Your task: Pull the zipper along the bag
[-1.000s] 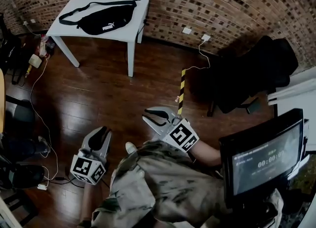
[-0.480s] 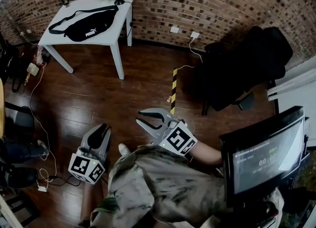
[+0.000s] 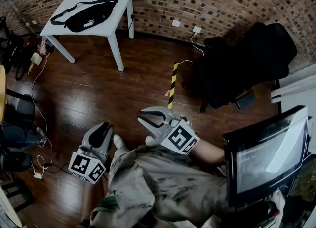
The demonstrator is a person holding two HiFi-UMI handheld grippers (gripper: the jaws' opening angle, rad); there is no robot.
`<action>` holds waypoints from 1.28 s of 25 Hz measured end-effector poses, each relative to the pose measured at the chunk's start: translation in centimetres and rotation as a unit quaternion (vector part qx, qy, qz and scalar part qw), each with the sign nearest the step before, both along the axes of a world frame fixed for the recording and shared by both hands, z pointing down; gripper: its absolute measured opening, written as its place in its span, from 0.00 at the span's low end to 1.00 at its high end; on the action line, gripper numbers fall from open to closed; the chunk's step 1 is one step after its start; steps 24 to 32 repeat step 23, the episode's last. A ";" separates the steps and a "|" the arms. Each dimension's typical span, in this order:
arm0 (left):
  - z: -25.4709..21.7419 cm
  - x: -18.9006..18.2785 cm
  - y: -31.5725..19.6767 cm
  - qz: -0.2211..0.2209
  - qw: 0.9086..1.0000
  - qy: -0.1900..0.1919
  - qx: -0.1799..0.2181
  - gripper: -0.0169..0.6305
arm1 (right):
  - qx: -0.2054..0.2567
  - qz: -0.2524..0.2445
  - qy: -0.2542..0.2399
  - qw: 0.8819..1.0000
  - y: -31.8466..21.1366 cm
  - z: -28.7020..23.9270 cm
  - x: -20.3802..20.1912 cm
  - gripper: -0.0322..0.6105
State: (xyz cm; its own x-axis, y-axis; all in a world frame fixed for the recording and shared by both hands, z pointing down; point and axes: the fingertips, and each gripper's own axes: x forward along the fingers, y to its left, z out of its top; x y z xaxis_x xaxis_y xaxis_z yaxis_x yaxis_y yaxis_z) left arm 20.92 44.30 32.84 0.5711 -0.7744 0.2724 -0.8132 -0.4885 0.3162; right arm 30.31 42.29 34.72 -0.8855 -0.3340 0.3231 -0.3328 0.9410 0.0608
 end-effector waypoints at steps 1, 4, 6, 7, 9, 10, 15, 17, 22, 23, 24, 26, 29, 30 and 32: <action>-0.2 0.4 0.3 0.000 1.000 -0.001 0.000 0.15 | -0.001 -0.002 -0.002 1.000 0.2 -0.2 0.3 0.15; -0.2 1.4 1.2 0.001 1.000 -0.004 -0.001 0.15 | -0.004 -0.006 -0.008 1.000 1.0 -0.5 0.8 0.14; 0.0 1.8 1.9 -0.001 1.000 -0.003 -0.003 0.15 | -0.007 -0.008 -0.006 1.000 1.6 -0.6 1.0 0.14; 0.1 2.0 2.1 -0.003 1.000 -0.002 -0.004 0.15 | -0.010 -0.008 -0.003 1.000 1.9 -0.7 1.2 0.14; 0.4 2.3 2.6 -0.006 1.000 -0.002 -0.007 0.15 | -0.011 -0.010 -0.002 1.000 2.3 -0.5 1.5 0.13; 0.5 2.4 2.8 -0.008 1.000 -0.002 -0.010 0.15 | -0.009 -0.014 -0.002 1.000 2.5 -0.3 1.7 0.13; 1.7 2.7 3.8 -0.009 1.000 0.000 -0.013 0.15 | -0.012 -0.017 -0.001 1.000 3.2 0.5 2.2 0.12; 1.7 2.7 3.8 -0.009 1.000 -0.003 -0.017 0.15 | -0.015 -0.015 0.000 1.000 3.3 0.6 2.1 0.12; 2.0 3.0 3.6 -0.006 1.000 0.000 -0.014 0.15 | -0.014 -0.015 0.000 1.000 3.0 0.5 2.3 0.12; 2.1 3.1 3.5 -0.005 1.000 0.000 -0.012 0.15 | -0.011 -0.017 -0.002 1.000 2.8 0.6 2.3 0.12; 2.1 3.1 3.5 -0.005 1.000 0.000 -0.012 0.15 | -0.011 -0.017 -0.002 1.000 2.8 0.6 2.3 0.12; 2.1 3.1 3.5 -0.005 1.000 0.000 -0.012 0.15 | -0.011 -0.017 -0.002 1.000 2.8 0.6 2.3 0.12; 2.1 3.1 3.5 -0.005 1.000 0.000 -0.012 0.15 | -0.011 -0.017 -0.002 1.000 2.8 0.6 2.3 0.12; 2.1 3.1 3.5 -0.005 1.000 0.000 -0.012 0.15 | -0.011 -0.017 -0.002 1.000 2.8 0.6 2.3 0.12; 2.1 3.1 3.5 -0.005 1.000 0.000 -0.012 0.15 | -0.011 -0.017 -0.002 1.000 2.8 0.6 2.3 0.12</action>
